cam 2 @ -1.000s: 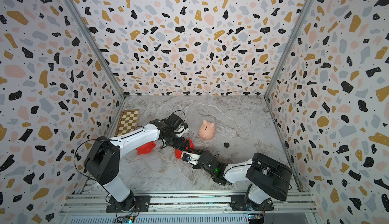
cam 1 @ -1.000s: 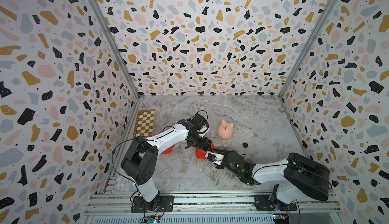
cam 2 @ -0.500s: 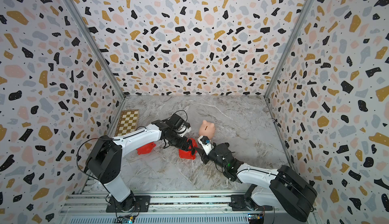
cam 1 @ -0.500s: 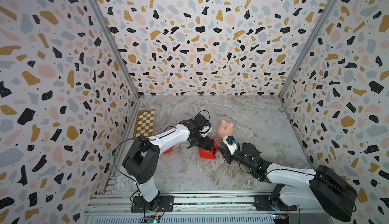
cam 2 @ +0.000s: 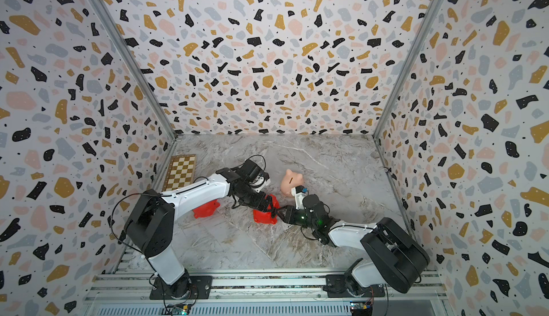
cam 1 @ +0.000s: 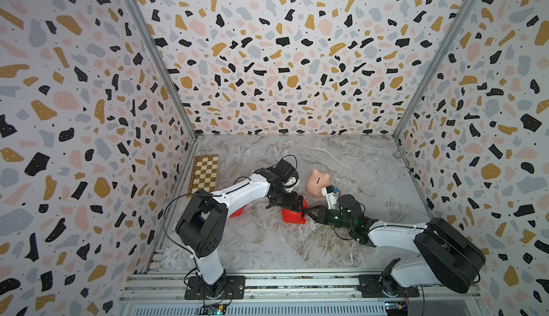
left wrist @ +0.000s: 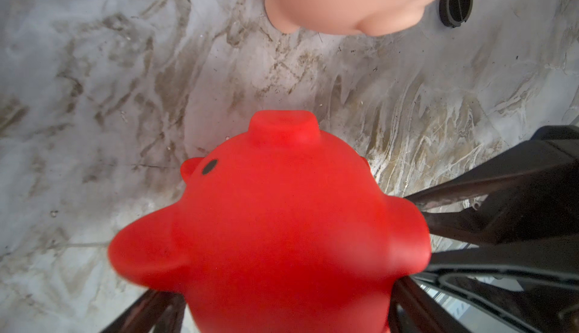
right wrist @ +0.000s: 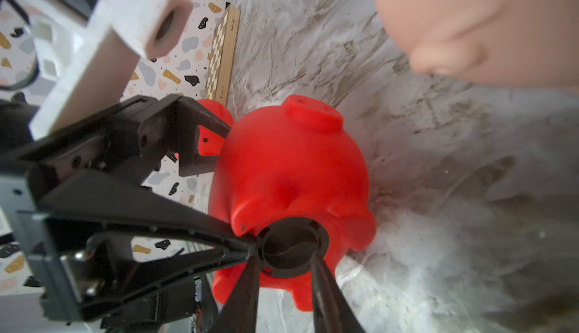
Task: Open piggy banks
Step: Open the lid on the piggy bank.
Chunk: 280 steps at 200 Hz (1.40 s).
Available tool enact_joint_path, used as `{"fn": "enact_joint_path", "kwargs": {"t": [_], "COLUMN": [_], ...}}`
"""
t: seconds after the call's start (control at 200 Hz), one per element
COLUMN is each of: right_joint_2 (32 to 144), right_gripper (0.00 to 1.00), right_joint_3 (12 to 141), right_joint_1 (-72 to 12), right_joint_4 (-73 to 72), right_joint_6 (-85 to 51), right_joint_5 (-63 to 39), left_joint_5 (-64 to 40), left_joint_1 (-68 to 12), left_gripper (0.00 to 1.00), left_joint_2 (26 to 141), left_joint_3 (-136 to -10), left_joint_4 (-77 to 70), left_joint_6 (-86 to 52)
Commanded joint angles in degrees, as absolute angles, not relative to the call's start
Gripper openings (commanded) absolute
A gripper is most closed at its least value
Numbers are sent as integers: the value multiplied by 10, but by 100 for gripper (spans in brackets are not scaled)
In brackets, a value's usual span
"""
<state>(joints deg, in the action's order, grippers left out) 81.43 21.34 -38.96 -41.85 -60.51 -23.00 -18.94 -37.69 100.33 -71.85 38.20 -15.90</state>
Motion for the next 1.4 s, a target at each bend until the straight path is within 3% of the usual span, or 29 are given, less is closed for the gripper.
{"fn": "enact_joint_path", "kwargs": {"t": [0.0,0.451,1.081,1.397], "right_joint_2": [819,865,966,1002], "right_gripper": [29,20,22,23], "right_joint_3": [204,140,162,184], "right_joint_1": [-386,-419,-423,-423], "right_joint_4": [-491,-634,-777,-777], "right_joint_6": [-711,-888,-936,-938], "right_joint_5": [-243,-224,-199,-211], "left_joint_5": [-165,-164,-175,-183], "left_joint_1": [-381,-381,-382,-382], "left_gripper": [90,90,90,90], "left_joint_2": [1033,1034,1031,1035], "left_joint_3": [-711,-716,-712,-712], "left_joint_4": [429,421,421,415], "left_joint_6": [-167,-179,-176,-178]}}
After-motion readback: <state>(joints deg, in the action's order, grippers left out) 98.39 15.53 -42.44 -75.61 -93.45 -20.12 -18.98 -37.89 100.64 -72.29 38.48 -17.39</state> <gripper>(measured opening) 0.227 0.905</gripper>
